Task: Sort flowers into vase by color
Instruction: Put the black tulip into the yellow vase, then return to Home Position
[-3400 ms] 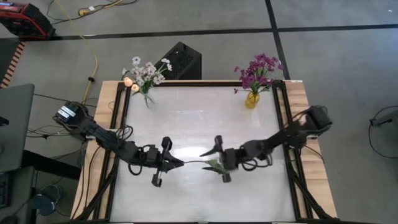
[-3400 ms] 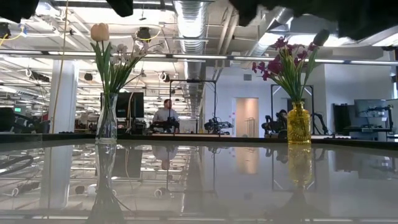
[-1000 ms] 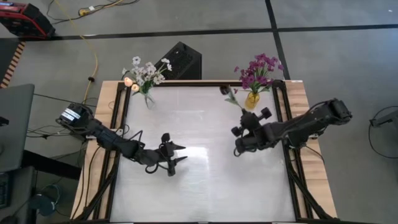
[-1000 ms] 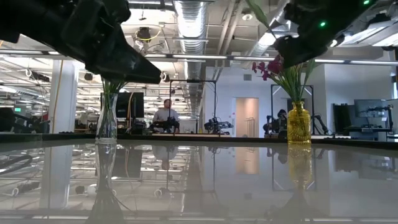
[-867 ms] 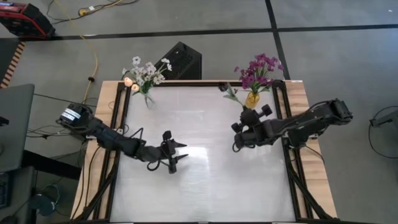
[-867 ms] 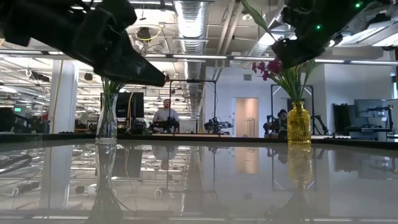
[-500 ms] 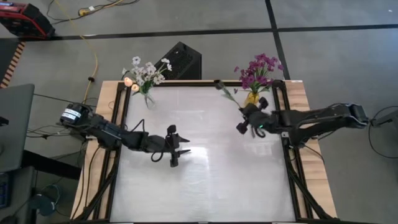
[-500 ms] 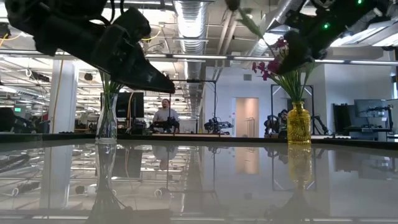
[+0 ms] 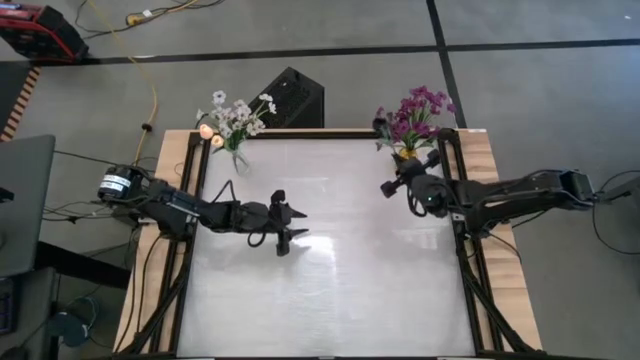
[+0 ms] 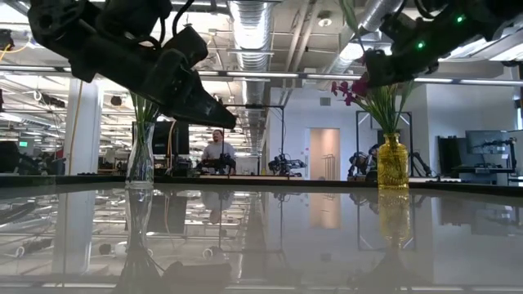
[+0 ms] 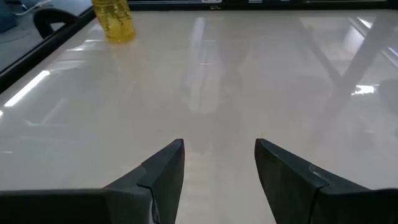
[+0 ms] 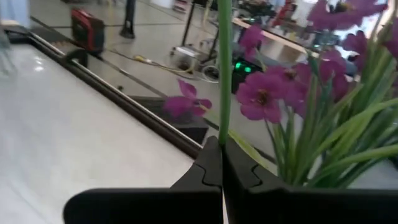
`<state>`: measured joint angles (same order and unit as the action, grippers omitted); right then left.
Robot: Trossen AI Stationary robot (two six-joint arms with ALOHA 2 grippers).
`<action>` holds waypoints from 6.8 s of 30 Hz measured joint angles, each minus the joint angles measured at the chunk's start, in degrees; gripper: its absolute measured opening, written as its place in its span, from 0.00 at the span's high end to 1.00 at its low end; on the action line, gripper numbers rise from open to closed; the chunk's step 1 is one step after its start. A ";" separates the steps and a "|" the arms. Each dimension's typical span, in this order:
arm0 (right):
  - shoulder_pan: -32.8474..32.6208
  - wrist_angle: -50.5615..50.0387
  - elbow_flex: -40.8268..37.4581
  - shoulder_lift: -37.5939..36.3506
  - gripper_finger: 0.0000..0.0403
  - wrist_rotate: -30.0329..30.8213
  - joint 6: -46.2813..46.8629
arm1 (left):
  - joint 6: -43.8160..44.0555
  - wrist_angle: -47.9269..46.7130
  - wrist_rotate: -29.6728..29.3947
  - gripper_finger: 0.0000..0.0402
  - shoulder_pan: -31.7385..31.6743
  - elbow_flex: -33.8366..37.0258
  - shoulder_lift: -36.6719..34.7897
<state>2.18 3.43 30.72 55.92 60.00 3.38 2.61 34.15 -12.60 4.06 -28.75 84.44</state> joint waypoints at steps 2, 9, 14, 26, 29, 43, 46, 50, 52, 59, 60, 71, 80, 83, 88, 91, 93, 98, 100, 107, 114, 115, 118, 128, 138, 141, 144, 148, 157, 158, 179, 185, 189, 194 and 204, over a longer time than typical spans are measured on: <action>0.86 0.12 0.00 0.69 0.96 0.98 0.00 | 0.00 0.02 0.41 0.54 -0.80 0.00 0.00; 4.11 0.02 0.00 1.20 0.96 4.62 -0.73 | 0.01 0.47 3.99 0.54 -3.59 0.00 0.00; 5.90 0.13 0.02 1.49 0.96 4.82 -1.93 | 0.05 0.50 4.83 0.54 -4.67 0.00 0.00; 8.13 -0.57 0.03 2.58 0.96 6.08 -3.43 | 0.03 0.26 5.32 0.54 -4.92 0.00 0.02; 8.13 -0.69 0.03 2.58 0.96 6.10 -3.41 | -0.25 0.24 5.32 0.54 -4.92 0.00 0.02; 8.10 -6.51 0.04 2.60 0.96 6.58 0.96 | -0.43 -0.05 5.34 0.54 -4.92 0.00 0.02; 8.10 -7.40 0.04 2.60 0.96 6.54 3.95 | -0.43 -0.05 5.34 0.54 -4.92 0.00 0.02; 8.34 -8.93 0.04 2.60 0.96 6.50 8.58 | -0.43 -0.05 5.34 0.54 -4.92 0.00 0.02; 8.72 -9.88 0.07 2.58 0.96 6.49 11.04 | -0.43 -0.05 5.36 0.54 -4.92 0.00 0.02; 9.98 -13.57 0.09 2.58 0.96 5.83 16.16 | -0.39 -0.07 6.10 0.54 -4.92 0.00 0.02; 9.98 -14.01 0.09 2.58 0.96 5.63 16.94 | -0.39 -0.07 6.37 0.54 -4.92 0.00 0.02; 10.26 -13.84 0.07 1.23 0.96 4.66 21.69 | -0.21 -0.13 6.34 0.54 -4.92 0.00 0.02; 14.75 -14.36 0.07 -1.75 0.96 3.83 26.87 | -0.22 -0.22 6.29 0.54 -4.92 0.00 0.02; 16.94 -14.61 0.07 -1.63 0.96 0.73 28.57 | -0.21 -0.22 6.26 0.54 -4.92 0.00 0.02; 19.52 -15.56 0.08 -1.12 0.96 -4.05 29.55 | 0.05 -0.24 6.26 0.54 -4.92 0.00 0.02; 20.29 -16.29 0.11 -1.15 0.96 -5.70 29.95 | 0.10 -0.25 6.28 0.54 -4.92 0.00 0.02; 20.41 -16.61 0.11 -1.13 0.96 -6.34 30.07 | 0.11 -0.28 6.28 0.54 -4.92 0.00 0.02; 19.89 -16.97 0.60 -1.31 0.96 -9.34 30.23 | 0.14 -0.59 6.28 0.54 -4.92 0.02 0.02; 19.59 -17.78 1.46 -1.29 0.96 -10.04 30.25 | 0.07 -0.59 6.28 0.54 -4.92 0.02 0.02; 19.56 -23.64 5.59 -1.26 0.96 -10.88 30.27 | 0.02 -0.55 6.28 0.54 -4.92 0.02 0.02; 19.95 -26.34 8.47 -1.24 0.95 -12.73 30.68 | -0.21 -0.53 6.28 0.54 -4.92 0.02 0.02; 20.25 -27.35 8.85 -1.24 0.95 -13.11 31.20 | -0.21 -0.53 6.28 0.54 -4.92 0.02 0.02; 21.40 -29.69 9.29 -1.24 0.95 -14.99 32.48 | -0.21 -0.50 7.13 0.54 -4.92 0.02 0.02; 22.75 -31.49 9.29 1.10 0.95 -16.70 33.79 | 0.03 -0.70 7.74 0.54 -4.90 0.02 0.02; 22.73 -31.62 9.29 6.36 0.95 -16.96 35.21 | 0.64 -3.31 7.82 0.54 -4.90 0.02 0.02; 22.73 -31.60 9.31 7.66 0.94 -16.95 35.19 | 0.64 -3.87 7.83 0.54 -4.90 0.02 0.02; 22.73 -31.94 9.35 8.55 0.93 -17.41 34.87 | 0.63 -3.89 8.00 0.54 -4.90 0.02 0.02; 22.55 -32.43 9.35 8.99 0.90 -17.75 33.99 | 0.63 -3.93 9.30 0.54 -4.90 0.02 0.02; 22.53 -35.18 9.20 7.49 0.81 -18.89 33.51 | 0.62 -5.47 9.32 0.54 -4.90 0.02 0.02; 22.55 -35.98 9.20 7.33 0.79 -18.89 33.53 | 0.62 -5.47 9.32 0.54 -4.90 0.02 0.02; 22.55 -40.27 9.36 -8.25 0.69 -51.14 23.12 | 1.10 -5.36 9.29 0.54 -4.90 0.02 0.02; 18.96 -40.89 14.26 -12.86 0.69 -54.76 20.55 | 1.08 -5.23 9.28 0.54 -4.90 0.02 0.02; 14.97 -40.59 20.32 -13.53 0.69 -54.13 17.88 | 1.08 -5.23 9.27 0.54 -4.90 0.02 0.02; 11.04 -39.65 29.38 -11.39 0.69 -47.37 13.18 | 1.09 -5.18 9.27 0.54 -4.91 0.02 0.02; 14.43 -39.98 49.06 3.13 0.70 -34.35 -4.12 | 2.28 -5.14 9.27 0.54 -4.90 0.02 0.02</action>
<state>16.61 -36.55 79.78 59.05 25.65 -0.74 4.89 29.02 -3.33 -0.84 -28.73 84.47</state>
